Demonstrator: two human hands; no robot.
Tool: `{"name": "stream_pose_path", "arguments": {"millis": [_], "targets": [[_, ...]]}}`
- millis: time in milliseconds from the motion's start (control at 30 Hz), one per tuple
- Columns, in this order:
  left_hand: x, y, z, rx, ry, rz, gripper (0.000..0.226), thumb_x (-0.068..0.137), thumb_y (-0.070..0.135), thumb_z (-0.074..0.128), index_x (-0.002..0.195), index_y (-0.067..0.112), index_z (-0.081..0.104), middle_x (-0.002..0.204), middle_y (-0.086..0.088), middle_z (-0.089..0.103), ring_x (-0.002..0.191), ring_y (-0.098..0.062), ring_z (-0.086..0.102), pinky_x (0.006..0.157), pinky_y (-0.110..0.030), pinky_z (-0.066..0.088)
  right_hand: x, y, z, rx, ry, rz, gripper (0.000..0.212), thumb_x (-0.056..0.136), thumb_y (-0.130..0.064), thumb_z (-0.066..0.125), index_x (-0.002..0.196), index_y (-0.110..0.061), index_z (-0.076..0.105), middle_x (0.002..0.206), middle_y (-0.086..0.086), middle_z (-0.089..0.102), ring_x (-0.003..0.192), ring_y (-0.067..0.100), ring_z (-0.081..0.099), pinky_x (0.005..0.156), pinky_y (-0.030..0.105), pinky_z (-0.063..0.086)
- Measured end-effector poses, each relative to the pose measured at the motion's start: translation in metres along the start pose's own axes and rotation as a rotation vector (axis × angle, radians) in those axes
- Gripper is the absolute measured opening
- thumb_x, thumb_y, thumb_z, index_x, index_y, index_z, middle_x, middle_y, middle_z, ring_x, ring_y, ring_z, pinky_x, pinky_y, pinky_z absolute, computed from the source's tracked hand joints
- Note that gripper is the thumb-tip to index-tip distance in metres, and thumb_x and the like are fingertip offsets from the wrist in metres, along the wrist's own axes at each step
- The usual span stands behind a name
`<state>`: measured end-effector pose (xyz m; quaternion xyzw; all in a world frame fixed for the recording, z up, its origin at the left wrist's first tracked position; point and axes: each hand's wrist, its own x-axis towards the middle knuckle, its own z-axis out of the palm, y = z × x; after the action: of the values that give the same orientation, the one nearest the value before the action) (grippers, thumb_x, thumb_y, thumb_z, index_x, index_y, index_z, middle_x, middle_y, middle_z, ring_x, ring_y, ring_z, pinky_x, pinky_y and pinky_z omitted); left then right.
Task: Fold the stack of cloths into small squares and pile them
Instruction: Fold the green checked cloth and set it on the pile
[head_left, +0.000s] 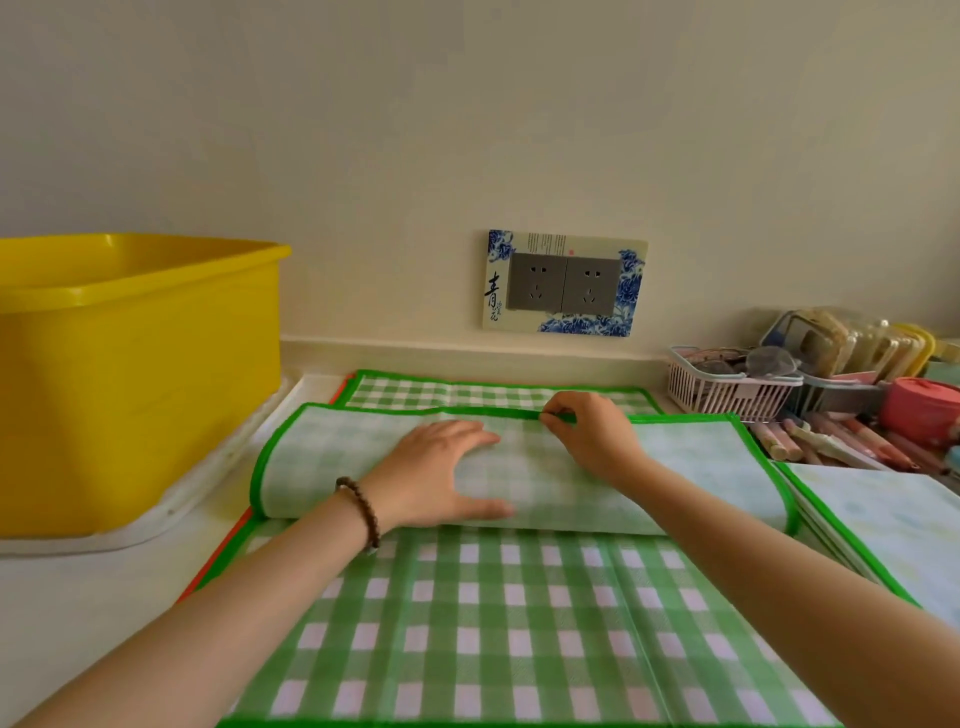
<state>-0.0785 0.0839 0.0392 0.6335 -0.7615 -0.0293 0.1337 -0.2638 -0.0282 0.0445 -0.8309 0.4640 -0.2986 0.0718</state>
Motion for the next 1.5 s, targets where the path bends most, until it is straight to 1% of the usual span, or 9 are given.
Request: {"name": "stream_pose_path", "arguments": {"millis": [200,433,633,800,967,1233,1333,1433,1500], "targets": [[0.002,-0.011,0.020,0.029,-0.050,-0.083,0.084,0.078,0.074,0.044,0.147,0.032,0.021,0.155,0.009,0.019,0.142,-0.010,0.015,0.118,-0.035,0.009,-0.005,-0.005,0.010,0.039,-0.008,-0.013,0.023,0.094,-0.025,0.053,0.114,-0.022,0.064,0.123,-0.004,0.063,0.113,0.017,0.057,0.093,0.030,0.043],[0.003,-0.016,0.035,0.046,-0.140,-0.153,0.076,0.086,0.069,0.033,0.149,0.031,0.012,0.158,0.008,0.007,0.145,-0.012,0.005,0.118,-0.040,0.003,-0.035,-0.016,0.036,0.034,-0.174,-0.015,0.033,0.097,-0.032,0.045,0.126,-0.024,0.056,0.134,-0.005,0.054,0.123,0.015,0.048,0.099,0.025,0.035],[0.002,-0.014,0.045,0.067,-0.208,-0.195,0.068,0.093,0.063,0.022,0.150,0.031,0.005,0.158,0.008,-0.004,0.145,-0.012,-0.008,0.118,-0.043,-0.003,-0.042,-0.016,0.060,-0.094,-0.363,-0.025,0.049,0.099,-0.042,0.032,0.145,-0.026,0.030,0.155,-0.002,0.024,0.143,0.014,0.018,0.118,0.033,0.011],[0.001,-0.015,0.047,0.078,-0.216,-0.186,0.067,0.093,0.063,0.018,0.150,0.032,0.001,0.158,0.009,-0.008,0.145,-0.011,-0.010,0.117,-0.043,-0.005,-0.045,-0.009,0.061,-0.167,-0.418,-0.003,0.053,0.098,-0.052,0.021,0.148,-0.035,0.017,0.158,-0.006,0.011,0.146,0.014,0.005,0.118,0.038,0.001],[0.000,-0.016,0.048,0.076,-0.219,-0.181,0.071,0.090,0.067,0.017,0.150,0.034,0.000,0.158,0.010,-0.010,0.144,-0.010,-0.011,0.117,-0.044,-0.006,-0.049,0.020,0.043,-0.214,-0.403,0.086,0.059,0.093,-0.062,0.019,0.148,-0.040,0.014,0.158,-0.008,0.008,0.146,0.013,0.003,0.118,0.039,0.001],[0.000,-0.017,0.049,0.078,-0.224,-0.182,0.077,0.084,0.073,0.012,0.149,0.035,-0.003,0.157,0.011,-0.012,0.144,-0.010,-0.013,0.117,-0.045,-0.007,-0.060,0.100,-0.009,-0.322,-0.412,0.292,0.059,0.093,-0.064,0.015,0.147,-0.042,0.008,0.159,-0.007,0.002,0.146,0.016,0.003,0.118,0.040,0.001],[0.000,-0.018,0.049,0.070,-0.213,-0.183,0.089,0.072,0.080,0.004,0.149,0.035,-0.003,0.157,0.012,-0.012,0.144,-0.010,-0.012,0.117,-0.044,-0.007,-0.063,0.114,-0.019,-0.326,-0.417,0.329,0.058,0.094,-0.062,0.015,0.148,-0.040,0.008,0.159,-0.006,0.001,0.146,0.016,0.000,0.118,0.041,0.000],[-0.001,-0.019,0.050,0.052,-0.195,-0.171,0.116,0.048,0.093,-0.013,0.149,0.037,-0.002,0.157,0.012,-0.010,0.144,-0.010,-0.011,0.117,-0.044,-0.007,-0.061,0.114,-0.021,-0.317,-0.417,0.343,0.058,0.095,-0.059,0.017,0.148,-0.037,0.011,0.159,-0.005,0.002,0.146,0.017,0.001,0.118,0.043,-0.001],[0.000,-0.020,0.052,0.047,-0.186,-0.166,0.115,0.047,0.093,-0.011,0.148,0.040,-0.001,0.157,0.011,-0.010,0.144,-0.011,-0.011,0.117,-0.045,-0.007,-0.059,0.105,-0.022,-0.277,-0.377,0.341,0.058,0.096,-0.057,0.022,0.149,-0.034,0.015,0.159,-0.003,0.006,0.146,0.018,0.005,0.117,0.043,0.000]]}}
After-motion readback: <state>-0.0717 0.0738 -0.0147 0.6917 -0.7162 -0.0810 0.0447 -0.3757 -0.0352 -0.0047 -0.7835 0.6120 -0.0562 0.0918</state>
